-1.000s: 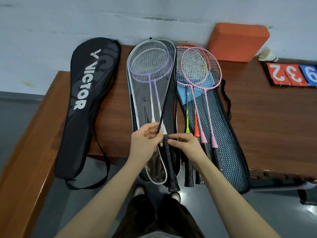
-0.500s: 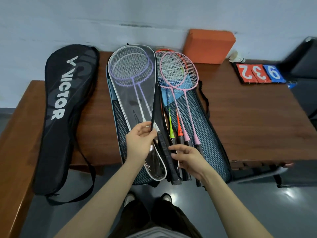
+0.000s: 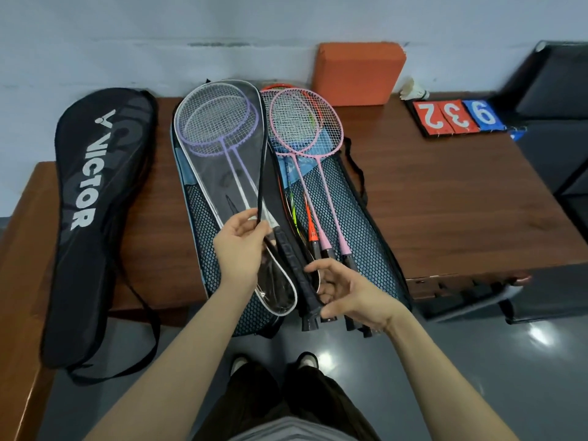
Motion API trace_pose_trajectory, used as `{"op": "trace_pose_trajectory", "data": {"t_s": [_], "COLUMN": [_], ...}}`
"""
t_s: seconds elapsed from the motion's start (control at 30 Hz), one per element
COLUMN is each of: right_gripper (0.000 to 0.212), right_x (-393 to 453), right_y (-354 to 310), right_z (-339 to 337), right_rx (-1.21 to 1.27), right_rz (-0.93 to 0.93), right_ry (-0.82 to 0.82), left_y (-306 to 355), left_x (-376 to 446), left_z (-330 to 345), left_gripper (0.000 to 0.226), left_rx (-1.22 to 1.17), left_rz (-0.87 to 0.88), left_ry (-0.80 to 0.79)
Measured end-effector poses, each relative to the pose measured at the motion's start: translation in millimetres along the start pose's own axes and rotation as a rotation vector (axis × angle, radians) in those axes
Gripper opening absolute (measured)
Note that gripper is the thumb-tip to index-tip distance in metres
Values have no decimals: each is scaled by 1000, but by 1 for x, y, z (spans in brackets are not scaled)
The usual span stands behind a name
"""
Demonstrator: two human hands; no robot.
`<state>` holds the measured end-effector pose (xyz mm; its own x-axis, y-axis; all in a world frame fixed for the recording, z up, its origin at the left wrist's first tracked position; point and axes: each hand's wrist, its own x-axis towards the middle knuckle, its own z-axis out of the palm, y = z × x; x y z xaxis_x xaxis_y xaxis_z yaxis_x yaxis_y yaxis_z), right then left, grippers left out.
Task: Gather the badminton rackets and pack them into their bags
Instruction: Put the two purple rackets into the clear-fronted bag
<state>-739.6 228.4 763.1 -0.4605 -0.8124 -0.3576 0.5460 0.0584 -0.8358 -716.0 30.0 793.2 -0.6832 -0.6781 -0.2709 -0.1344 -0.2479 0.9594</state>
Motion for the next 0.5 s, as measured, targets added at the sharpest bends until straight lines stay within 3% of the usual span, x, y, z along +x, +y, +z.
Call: {"op": "trace_pose_trajectory", "data": {"t_s": [0.1, 0.23, 0.4, 0.5], "right_gripper": [46, 33, 26, 34], "right_x": [2, 5, 1, -5], "right_y": [5, 8, 7, 4], "right_z": [-3, -5, -7, -14], "right_rx": [-69, -232, -252, -277], "right_rz": [-85, -122, -143, -186], "right_ry": [123, 275, 486, 494], "left_y": [-3, -20, -22, -25], "left_x": [-6, -26, -37, -36], "left_z": [4, 11, 18, 30], "left_gripper": [24, 49, 45, 43], "left_rx": [171, 549, 522, 473], "left_rz": [108, 239, 279, 262], "left_ry": [-35, -230, -176, -171]}}
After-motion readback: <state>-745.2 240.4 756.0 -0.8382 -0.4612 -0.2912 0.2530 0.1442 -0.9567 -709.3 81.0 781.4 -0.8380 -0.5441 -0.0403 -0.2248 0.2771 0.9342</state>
